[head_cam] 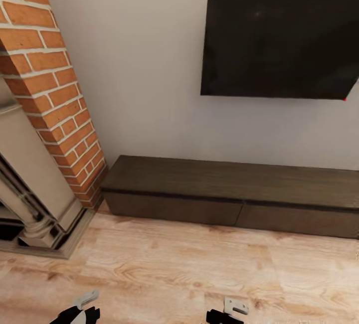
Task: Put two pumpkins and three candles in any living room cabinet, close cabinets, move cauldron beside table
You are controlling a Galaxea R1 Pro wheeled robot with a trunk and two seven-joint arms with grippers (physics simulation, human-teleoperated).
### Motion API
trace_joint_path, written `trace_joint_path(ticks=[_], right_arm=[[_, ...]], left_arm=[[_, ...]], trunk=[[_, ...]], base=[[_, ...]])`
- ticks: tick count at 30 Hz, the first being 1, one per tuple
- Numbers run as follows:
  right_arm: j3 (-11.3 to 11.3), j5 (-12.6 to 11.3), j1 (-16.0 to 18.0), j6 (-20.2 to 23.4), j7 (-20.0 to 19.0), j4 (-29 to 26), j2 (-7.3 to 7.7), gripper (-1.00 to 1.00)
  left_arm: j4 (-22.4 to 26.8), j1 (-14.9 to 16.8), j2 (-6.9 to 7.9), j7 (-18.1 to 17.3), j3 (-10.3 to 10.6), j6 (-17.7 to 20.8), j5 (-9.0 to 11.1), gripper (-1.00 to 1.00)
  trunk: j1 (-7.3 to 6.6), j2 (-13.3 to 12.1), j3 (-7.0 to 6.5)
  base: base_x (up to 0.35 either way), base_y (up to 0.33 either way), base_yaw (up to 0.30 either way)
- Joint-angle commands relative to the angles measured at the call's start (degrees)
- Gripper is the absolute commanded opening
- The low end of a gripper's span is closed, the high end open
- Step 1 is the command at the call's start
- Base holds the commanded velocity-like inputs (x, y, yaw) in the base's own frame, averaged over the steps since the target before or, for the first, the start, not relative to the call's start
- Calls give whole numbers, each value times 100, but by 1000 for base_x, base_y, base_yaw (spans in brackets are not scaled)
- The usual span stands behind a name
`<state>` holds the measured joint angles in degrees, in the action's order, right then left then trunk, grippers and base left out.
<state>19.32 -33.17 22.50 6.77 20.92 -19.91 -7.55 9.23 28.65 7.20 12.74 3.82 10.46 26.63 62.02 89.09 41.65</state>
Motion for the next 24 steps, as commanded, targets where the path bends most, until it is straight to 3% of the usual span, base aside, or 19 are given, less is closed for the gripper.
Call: trace_joint_path(ticks=[1, 12, 24], right_arm=[[0, 1, 0, 0, 0, -5, 0, 100], [9, 12, 0, -8, 0, -37, -27, 100], [19, 11, 0, -6, 0, -39, -35, 100]], left_arm=[[0, 0, -3, 0, 0, 0, 0, 100], [0, 0, -5, 3, -2, -13, 0, 100], [-1, 0, -3, 0, 0, -17, 0, 100]], trunk=[[0, 0, 1], [0, 0, 9], [0, 0, 9]], base=[[0, 255, -226], [0, 63, -62], [0, 160, -1]])
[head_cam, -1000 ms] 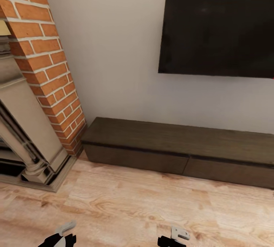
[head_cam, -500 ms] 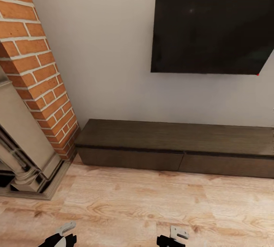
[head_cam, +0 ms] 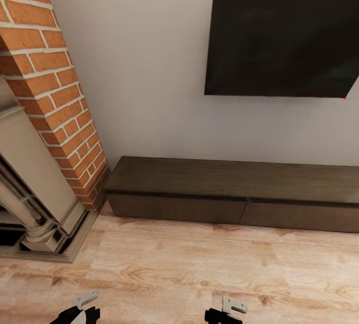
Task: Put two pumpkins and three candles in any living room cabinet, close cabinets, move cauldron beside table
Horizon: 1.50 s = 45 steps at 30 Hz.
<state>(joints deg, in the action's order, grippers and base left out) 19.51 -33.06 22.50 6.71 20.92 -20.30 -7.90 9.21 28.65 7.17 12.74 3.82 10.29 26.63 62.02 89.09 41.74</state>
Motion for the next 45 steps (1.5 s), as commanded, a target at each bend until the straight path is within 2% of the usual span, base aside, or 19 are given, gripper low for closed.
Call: trace_joint_path(ticks=[1, 17, 25, 32, 38, 40, 43, 44, 45], right_arm=[[8, 0, 0, -1, 0, 0, 0, 100], [-24, -16, 0, 14, 15, 42, -1, 100], [-26, -31, 0, 14, 11, 28, -1, 100], [-26, -249, 0, 14, 9, 22, 14, 100], [-26, -329, 0, 14, 9, 15, 36, 100], [-26, -341, 0, 14, -2, 10, 43, 100], [-36, -352, 0, 14, -74, 2, 50, 100], [-36, -352, 0, 14, -74, 2, 50, 100], [-123, -354, 0, 23, -204, -36, 57, 100]], left_arm=[[0, 0, -2, 0, 0, 0, 0, 100], [1, 0, -6, 4, 4, -9, -7, 100], [1, -8, -3, 9, 3, -17, -13, 100], [1, -32, -12, 9, 4, -18, -9, 100], [23, -35, -9, 3, -2, -4, 4, 100], [43, -35, 4, -112, -1, 36, 14, 100], [55, -33, 23, -485, -22, 207, 18, 100], [55, -33, 23, -485, -22, 207, 18, 100], [128, -25, 47, -786, -34, 527, 13, 100]], trunk=[[0, 0, 0], [0, 0, 0], [0, 0, 0], [0, 0, 0], [0, 0, 0], [0, 0, 0], [0, 0, 0], [0, 0, 0], [0, 0, 0]], base=[[6, 21, 0], [126, 65, 0], [122, -55, -1], [67, -56, -201], [74, -70, -255], [15, -14, -105], [6, -6, -43], [5, -5, -34], [3, -3, -22]])
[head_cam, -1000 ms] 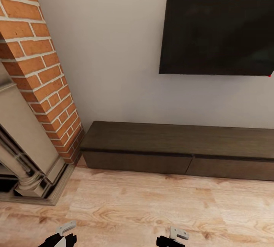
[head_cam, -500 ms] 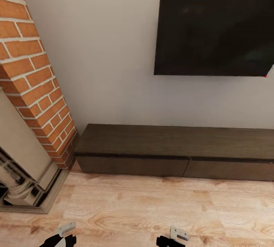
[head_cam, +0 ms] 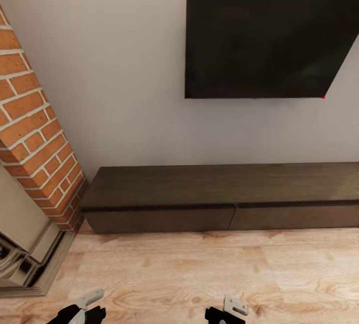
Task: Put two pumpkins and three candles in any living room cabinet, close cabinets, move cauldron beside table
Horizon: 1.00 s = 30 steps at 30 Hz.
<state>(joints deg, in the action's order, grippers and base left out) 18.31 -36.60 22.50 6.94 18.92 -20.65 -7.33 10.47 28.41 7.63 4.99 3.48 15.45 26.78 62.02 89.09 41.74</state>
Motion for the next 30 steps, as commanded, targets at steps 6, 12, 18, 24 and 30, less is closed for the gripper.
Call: trace_joint_path(ticks=[6, 12, 18, 24, 30], right_arm=[[-950, -8, 1, 84, -906, -526, 204, 100], [-2295, -8, 0, 144, -2075, -790, 410, 100], [-3252, -5, 0, 195, -2829, -825, 490, 100], [-3396, -1, 37, 178, -3416, -851, 517, 100], [-3578, -61, 43, 165, -3482, -845, 503, 100]], left_arm=[[880, 20, 356, -368, -47, 1108, 56, 100], [2295, 56, 459, -675, -477, 3212, 61, 100], [3123, 65, 430, -784, -1023, 4281, 70, 100], [3302, 80, 422, -802, -1113, 4413, 457, 100], [3312, 82, 428, -804, -1113, 4420, 701, 100]], trunk=[[132, 241, 108], [264, 481, 216], [395, 722, 323], [527, 963, 431], [659, 1203, 539]], base=[[1, -1, -7], [0, 0, -1], [0, 0, 0], [0, 0, 0], [0, 0, 0]])
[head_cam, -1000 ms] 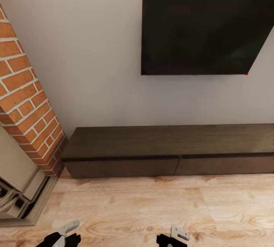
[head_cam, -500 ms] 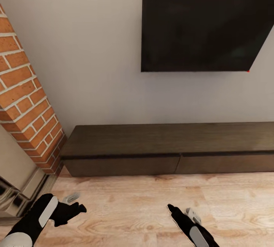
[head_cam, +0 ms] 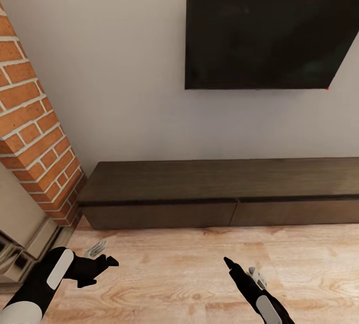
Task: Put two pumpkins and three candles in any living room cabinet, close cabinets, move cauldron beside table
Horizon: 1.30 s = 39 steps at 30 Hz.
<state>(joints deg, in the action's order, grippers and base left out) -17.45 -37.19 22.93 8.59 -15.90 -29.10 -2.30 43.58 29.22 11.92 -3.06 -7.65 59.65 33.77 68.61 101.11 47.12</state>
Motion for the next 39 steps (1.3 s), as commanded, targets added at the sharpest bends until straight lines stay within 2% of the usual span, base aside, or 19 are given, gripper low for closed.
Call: trace_joint_path(ticks=[1, 4, 7, 10, 13, 15, 18, 20, 23, 25, 28, 30, 31, 33, 34, 36, 39], right_arm=[[-87, -38, 0, -2, -7, -1, -4, 100], [-240, -87, 5, -31, -1, 0, -26, 100], [-297, -109, 24, -143, -1, -13, -62, 100], [-308, -118, 41, -258, -4, -52, -178, 100], [-316, -141, 50, -347, -6, -71, -357, 100], [-323, -273, 64, -386, -12, -68, -392, 100], [-319, -855, 76, -423, -31, -34, -394, 100], [-312, -1118, 78, -428, -66, -27, -376, 100], [-306, -1318, 79, -424, -378, -48, -358, 100], [-304, -1343, 79, -436, -628, -80, -365, 100], [-303, -1358, 80, -441, -805, -150, -367, 100], [-370, -1462, 80, -419, -860, -146, -360, 100], [-413, -1517, 80, -405, -873, -143, -358, 100], [-606, -1867, 80, -367, -941, -135, -353, 100], [-623, -1924, 80, -365, -956, -134, -352, 100], [-662, -2062, 74, -357, -1066, -132, -351, 100], [-677, -2117, 74, -352, -1314, -132, -348, 100]], left_arm=[[0, 0, 3, -1, -3, 1, 21, 100], [1, 2, 7, -2, -7, 5, 47, 100], [1, 4, -1, -2, -8, 10, 111, 100], [1, 4, 6, -2, -5, 11, 347, 100], [1, 4, 26, -2, 4, 12, 677, 100], [1, 4, 32, -2, 4, 12, 770, 100], [1, 4, 37, -2, 1, 15, 848, 100], [1, 4, 38, -2, 1, 18, 864, 100], [1, 4, 38, -4, 0, 24, 899, 100], [1, 4, 43, -7, 0, 27, 967, 100], [10, 4, 66, -20, 8, 35, 1233, 100], [17, 4, 206, -174, 83, 35, 1561, 100], [17, 4, 238, -232, 108, 35, 1623, 100], [23, 4, 407, -622, 193, 35, 1789, 100], [24, 4, 446, -721, 205, 35, 1805, 100], [18, 4, 540, -1134, 231, 35, 1828, 100], [18, 4, 575, -1451, 247, 35, 1826, 100]], trunk=[[23, 42, 18], [88, 162, 72], [154, 282, 126], [220, 403, 180], [286, 523, 234], [330, 603, 270], [396, 723, 324], [440, 804, 360], [506, 924, 413], [550, 1004, 449], [616, 1125, 503], [660, 1205, 539], [681, 1245, 557], [725, 1325, 593], [747, 1365, 611], [791, 1445, 647], [857, 1566, 701]], base=[[0, 0, 0], [0, 0, 0], [0, 0, 0], [0, 0, 0], [0, 0, 0], [0, 0, 0], [0, 0, 0], [0, 0, 0], [0, 0, 0], [0, 0, 0], [0, 0, 0], [0, 0, 0], [0, 0, 0], [0, 0, 0], [0, 0, 0], [0, 0, 0], [0, 0, 0]])
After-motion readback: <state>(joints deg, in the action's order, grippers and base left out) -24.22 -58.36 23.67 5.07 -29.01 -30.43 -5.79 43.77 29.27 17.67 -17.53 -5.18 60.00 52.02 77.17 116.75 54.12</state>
